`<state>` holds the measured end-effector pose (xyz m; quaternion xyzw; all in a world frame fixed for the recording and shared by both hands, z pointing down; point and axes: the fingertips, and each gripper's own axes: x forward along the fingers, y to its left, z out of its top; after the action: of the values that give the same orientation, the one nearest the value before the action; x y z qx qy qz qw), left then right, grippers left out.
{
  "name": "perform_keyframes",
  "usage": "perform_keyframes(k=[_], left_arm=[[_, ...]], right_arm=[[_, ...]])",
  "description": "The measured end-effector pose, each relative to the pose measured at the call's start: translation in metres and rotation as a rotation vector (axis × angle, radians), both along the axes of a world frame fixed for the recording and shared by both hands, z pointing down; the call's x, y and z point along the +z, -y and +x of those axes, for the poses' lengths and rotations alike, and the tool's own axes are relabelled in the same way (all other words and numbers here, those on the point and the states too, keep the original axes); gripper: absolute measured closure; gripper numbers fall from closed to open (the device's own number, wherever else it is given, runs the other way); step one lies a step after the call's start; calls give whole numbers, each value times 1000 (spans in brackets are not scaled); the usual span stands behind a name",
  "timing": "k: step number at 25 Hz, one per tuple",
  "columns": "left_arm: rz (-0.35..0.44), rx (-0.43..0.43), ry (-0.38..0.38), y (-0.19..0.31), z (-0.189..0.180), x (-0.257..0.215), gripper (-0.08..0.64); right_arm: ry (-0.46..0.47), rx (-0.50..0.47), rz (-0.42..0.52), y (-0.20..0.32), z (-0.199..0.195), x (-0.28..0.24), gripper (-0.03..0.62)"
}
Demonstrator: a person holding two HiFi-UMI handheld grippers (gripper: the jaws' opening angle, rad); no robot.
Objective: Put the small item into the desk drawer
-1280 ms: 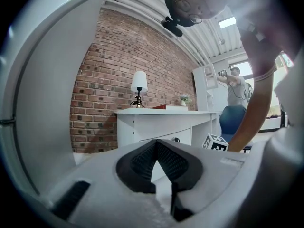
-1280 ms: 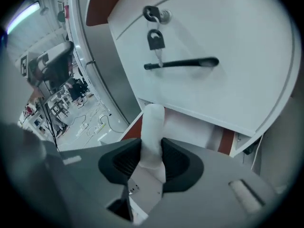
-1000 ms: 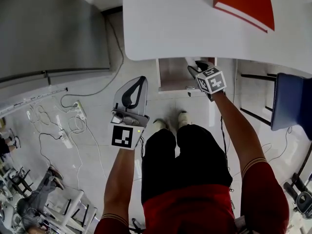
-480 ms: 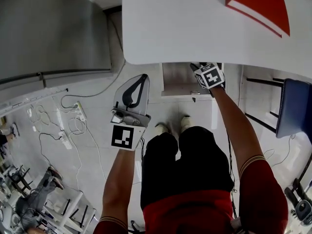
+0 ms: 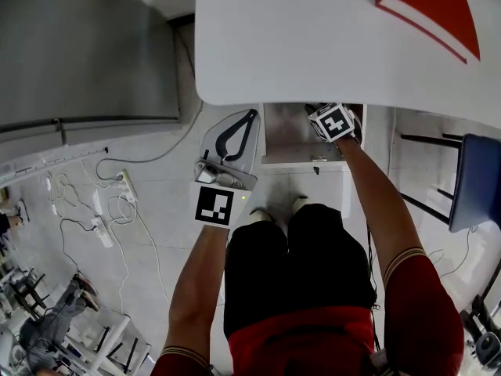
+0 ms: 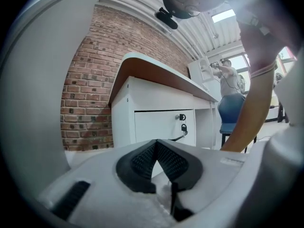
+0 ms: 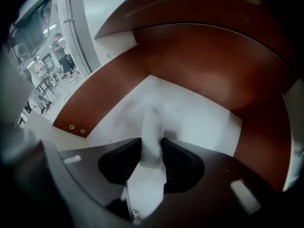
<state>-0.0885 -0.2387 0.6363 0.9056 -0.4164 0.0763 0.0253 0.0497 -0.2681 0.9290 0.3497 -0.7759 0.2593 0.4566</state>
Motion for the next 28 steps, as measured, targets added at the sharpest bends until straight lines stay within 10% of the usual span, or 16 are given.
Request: perform_keyframes(k=[28], left_arm=[[-102, 28, -24, -4, 1, 8, 554]], right_arm=[[-5, -106, -6, -19, -20, -36, 353]])
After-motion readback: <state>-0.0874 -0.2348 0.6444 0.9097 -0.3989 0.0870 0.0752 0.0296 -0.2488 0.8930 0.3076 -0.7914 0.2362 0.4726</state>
